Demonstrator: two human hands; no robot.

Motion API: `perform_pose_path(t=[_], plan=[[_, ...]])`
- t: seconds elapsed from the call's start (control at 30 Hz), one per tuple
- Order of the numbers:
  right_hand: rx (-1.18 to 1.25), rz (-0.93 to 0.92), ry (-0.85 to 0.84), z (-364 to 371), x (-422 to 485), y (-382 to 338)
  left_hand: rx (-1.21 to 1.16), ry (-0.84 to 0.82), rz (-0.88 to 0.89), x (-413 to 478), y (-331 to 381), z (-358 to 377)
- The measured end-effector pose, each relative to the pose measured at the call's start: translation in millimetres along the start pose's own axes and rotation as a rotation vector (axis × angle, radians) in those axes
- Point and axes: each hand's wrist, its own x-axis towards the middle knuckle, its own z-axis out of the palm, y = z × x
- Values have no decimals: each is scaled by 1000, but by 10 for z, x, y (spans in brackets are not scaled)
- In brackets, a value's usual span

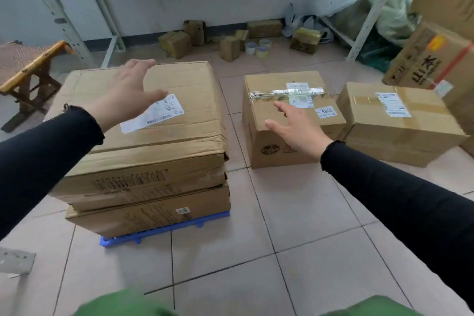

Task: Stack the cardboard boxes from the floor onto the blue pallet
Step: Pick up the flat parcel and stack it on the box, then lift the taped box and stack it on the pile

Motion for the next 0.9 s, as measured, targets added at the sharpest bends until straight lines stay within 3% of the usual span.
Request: perform_pose_path(t=[0.3, 0.5, 0.73, 0.9], plan=[[-125, 247, 173, -900, -350, 1428, -185, -123, 290, 273, 2015, 920], [-199, 438, 232, -1482, -672, 2521, -225, -330, 404, 313, 3263, 1753], [-267, 631, 201, -1997, -800, 3806, -100, -439, 406, 587, 4325, 2686], [-255, 721, 205, -2213, -637, 4531, -47, -484, 307, 829, 4666, 3390]])
